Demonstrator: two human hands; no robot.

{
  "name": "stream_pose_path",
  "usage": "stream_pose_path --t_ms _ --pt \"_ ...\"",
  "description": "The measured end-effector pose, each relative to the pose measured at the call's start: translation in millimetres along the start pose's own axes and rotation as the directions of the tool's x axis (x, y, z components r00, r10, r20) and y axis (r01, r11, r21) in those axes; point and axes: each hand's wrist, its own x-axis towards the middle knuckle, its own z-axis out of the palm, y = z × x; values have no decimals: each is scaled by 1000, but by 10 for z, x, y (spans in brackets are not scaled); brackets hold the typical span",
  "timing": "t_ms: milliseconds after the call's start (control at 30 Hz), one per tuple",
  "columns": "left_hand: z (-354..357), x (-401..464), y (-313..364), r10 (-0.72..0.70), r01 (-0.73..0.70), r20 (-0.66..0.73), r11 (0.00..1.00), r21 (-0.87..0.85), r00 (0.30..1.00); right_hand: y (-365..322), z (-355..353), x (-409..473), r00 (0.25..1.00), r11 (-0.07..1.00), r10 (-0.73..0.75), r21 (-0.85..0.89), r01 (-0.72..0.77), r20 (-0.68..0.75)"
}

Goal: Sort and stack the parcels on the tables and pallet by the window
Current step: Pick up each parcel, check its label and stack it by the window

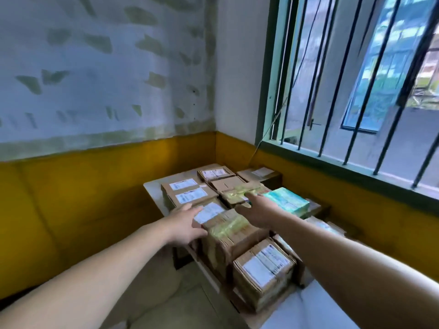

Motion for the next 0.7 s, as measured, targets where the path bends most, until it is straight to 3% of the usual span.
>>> stream_pose_path --t_ms 700 --pt "-598 3117 -1378 53 -53 68 999 -8 996 -600 525 3265 991 993 113 25 -115 76"
